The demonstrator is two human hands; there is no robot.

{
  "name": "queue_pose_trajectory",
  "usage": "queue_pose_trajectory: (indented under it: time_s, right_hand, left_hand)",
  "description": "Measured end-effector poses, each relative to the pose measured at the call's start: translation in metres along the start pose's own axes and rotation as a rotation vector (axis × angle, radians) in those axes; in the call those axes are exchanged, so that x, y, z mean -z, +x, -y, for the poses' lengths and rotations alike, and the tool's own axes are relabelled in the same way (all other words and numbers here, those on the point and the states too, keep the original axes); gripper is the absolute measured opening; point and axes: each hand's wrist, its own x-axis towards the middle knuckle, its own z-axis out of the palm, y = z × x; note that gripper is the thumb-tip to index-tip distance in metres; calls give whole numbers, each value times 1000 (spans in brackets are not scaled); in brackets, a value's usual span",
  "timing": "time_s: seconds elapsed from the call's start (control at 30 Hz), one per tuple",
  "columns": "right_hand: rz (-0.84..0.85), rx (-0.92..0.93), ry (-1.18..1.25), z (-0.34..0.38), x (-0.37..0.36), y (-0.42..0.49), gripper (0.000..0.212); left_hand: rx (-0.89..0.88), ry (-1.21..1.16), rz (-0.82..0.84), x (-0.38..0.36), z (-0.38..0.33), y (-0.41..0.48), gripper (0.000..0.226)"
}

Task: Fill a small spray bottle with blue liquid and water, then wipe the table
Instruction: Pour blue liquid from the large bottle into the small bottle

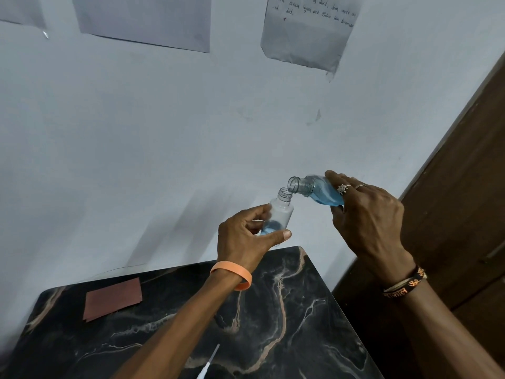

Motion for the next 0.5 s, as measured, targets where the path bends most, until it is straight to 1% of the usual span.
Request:
queue_pose_trajectory:
  time_s: [0.27,0.5]
  right_hand:
    - [-23,5,-23,0,2,-1,60]
    - [-14,7,-31,1,4,0,61]
  left_hand:
    - [-16,4,2,-1,0,-1,66]
    - [-21,-9,7,0,-2,-1,71]
